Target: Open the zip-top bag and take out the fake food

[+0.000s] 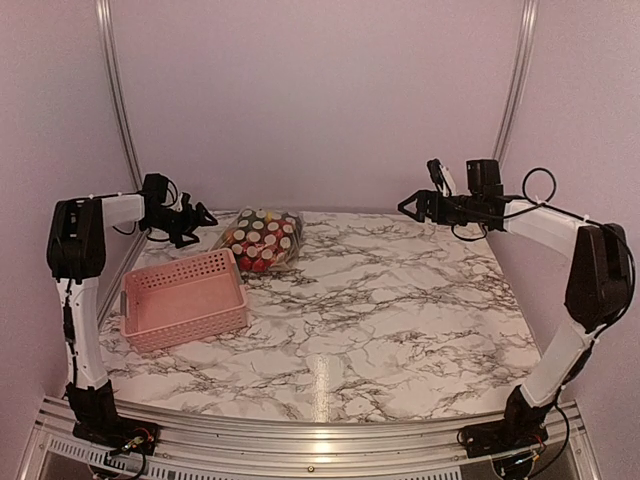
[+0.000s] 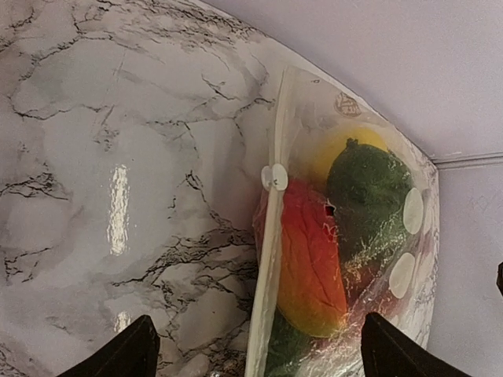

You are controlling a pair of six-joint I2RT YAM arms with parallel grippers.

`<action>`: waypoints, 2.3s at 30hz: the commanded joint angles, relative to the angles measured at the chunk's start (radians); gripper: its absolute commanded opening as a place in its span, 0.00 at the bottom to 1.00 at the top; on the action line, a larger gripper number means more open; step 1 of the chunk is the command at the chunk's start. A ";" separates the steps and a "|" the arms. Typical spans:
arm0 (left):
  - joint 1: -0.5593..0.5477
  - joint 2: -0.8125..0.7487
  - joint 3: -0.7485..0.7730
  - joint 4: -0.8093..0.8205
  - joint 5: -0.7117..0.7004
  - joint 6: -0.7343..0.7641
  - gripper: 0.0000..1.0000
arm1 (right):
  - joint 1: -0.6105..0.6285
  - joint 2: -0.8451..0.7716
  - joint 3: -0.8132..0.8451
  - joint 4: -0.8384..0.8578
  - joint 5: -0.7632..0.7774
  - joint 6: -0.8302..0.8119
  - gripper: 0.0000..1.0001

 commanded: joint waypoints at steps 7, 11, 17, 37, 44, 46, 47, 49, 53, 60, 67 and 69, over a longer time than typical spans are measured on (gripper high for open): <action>-0.025 0.182 0.124 0.021 0.162 0.005 0.81 | -0.011 0.042 0.067 -0.036 -0.034 -0.019 0.99; -0.039 0.205 0.125 0.069 0.227 -0.012 0.72 | -0.011 0.050 0.075 -0.039 -0.035 -0.018 0.99; -0.071 0.241 0.163 0.141 0.323 -0.070 0.49 | -0.012 0.058 0.083 -0.042 -0.028 -0.014 0.99; -0.238 0.192 0.291 0.482 0.321 -0.406 0.00 | -0.015 0.048 0.102 -0.060 -0.005 -0.021 0.99; -0.347 0.120 0.323 0.449 0.314 -0.364 0.00 | -0.016 0.010 0.105 -0.062 -0.009 -0.039 0.99; -0.384 0.102 0.330 0.401 0.306 -0.319 0.00 | -0.015 -0.004 0.106 -0.065 -0.011 -0.048 0.99; -0.404 0.094 0.336 0.369 0.302 -0.296 0.00 | -0.016 -0.014 0.107 -0.068 -0.013 -0.051 0.99; -0.445 0.082 0.358 0.261 0.288 -0.211 0.00 | -0.016 -0.033 0.107 -0.067 -0.022 -0.057 0.99; -0.521 0.042 0.403 0.033 0.215 -0.008 0.00 | -0.015 -0.094 0.094 -0.059 -0.025 -0.073 0.99; -0.625 -0.089 0.337 -0.246 0.134 0.361 0.00 | 0.010 -0.267 0.004 -0.042 -0.027 -0.069 0.99; -0.741 -0.280 0.093 -0.347 0.033 0.756 0.00 | 0.127 -0.478 -0.094 -0.166 0.063 -0.135 0.95; -0.770 -0.335 0.039 -0.333 0.008 0.796 0.00 | 0.146 -0.535 -0.117 -0.195 0.083 -0.133 0.94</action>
